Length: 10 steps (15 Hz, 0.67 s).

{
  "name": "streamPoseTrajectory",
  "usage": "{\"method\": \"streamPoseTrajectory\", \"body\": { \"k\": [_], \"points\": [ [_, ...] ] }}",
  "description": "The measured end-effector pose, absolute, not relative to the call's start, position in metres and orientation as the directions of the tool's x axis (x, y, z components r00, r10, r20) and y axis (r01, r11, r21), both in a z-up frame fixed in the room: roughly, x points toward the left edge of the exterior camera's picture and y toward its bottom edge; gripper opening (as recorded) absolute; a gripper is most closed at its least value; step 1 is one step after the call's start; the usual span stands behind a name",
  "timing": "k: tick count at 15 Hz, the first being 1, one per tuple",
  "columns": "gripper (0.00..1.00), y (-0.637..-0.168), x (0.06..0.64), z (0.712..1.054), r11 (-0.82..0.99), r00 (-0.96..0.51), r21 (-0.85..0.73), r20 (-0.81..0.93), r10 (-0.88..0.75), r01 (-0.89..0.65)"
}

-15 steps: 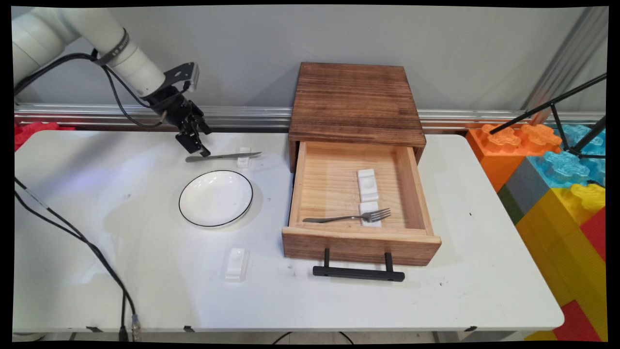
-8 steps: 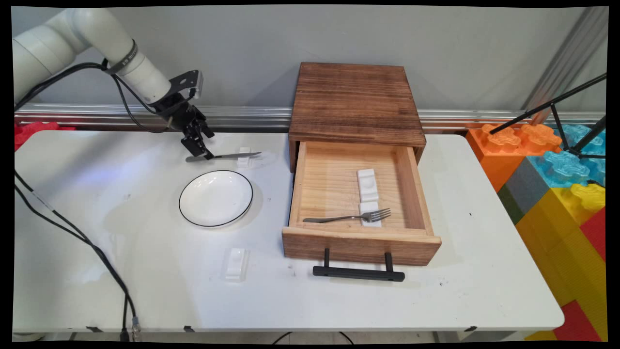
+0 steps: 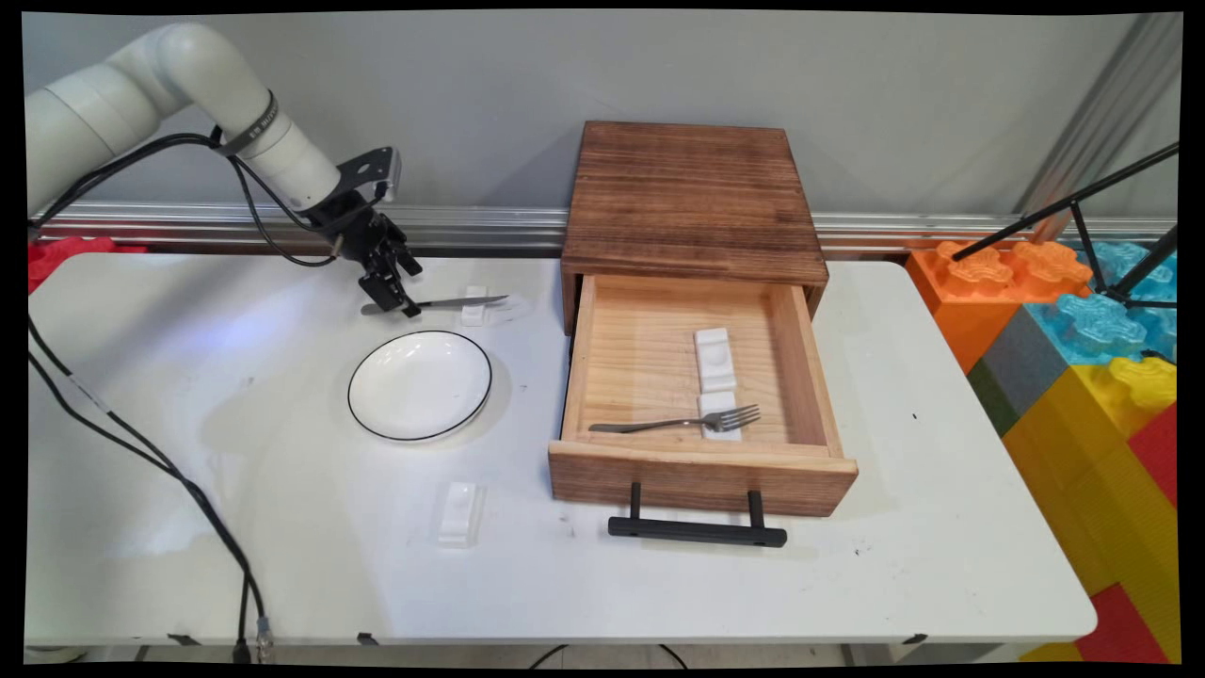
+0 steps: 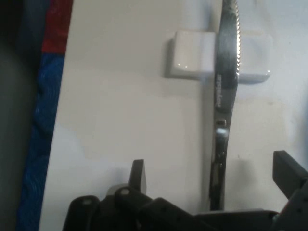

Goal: Pick up the knife from the left of the white plate

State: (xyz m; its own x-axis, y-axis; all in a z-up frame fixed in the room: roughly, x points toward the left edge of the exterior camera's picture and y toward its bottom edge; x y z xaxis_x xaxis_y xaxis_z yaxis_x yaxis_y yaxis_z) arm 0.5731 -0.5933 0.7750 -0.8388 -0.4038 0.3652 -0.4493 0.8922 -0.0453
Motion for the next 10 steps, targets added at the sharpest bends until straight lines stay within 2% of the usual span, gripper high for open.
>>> {"method": "streamPoseTrajectory", "body": {
  "k": [3, 4, 10],
  "points": [
    [1.0, -0.5943, 0.572, 0.7725, 0.894, -0.838, -0.041, 0.37, -0.401, -0.446],
    [0.0, -0.5943, 0.5718, 0.7717, 0.894, -0.837, -0.04, 0.373, -0.4, -0.445],
    [0.0, -0.5957, 0.5724, 0.7661, 0.897, -0.839, -0.031, 0.37, -0.4, -0.441]
  ]
}}
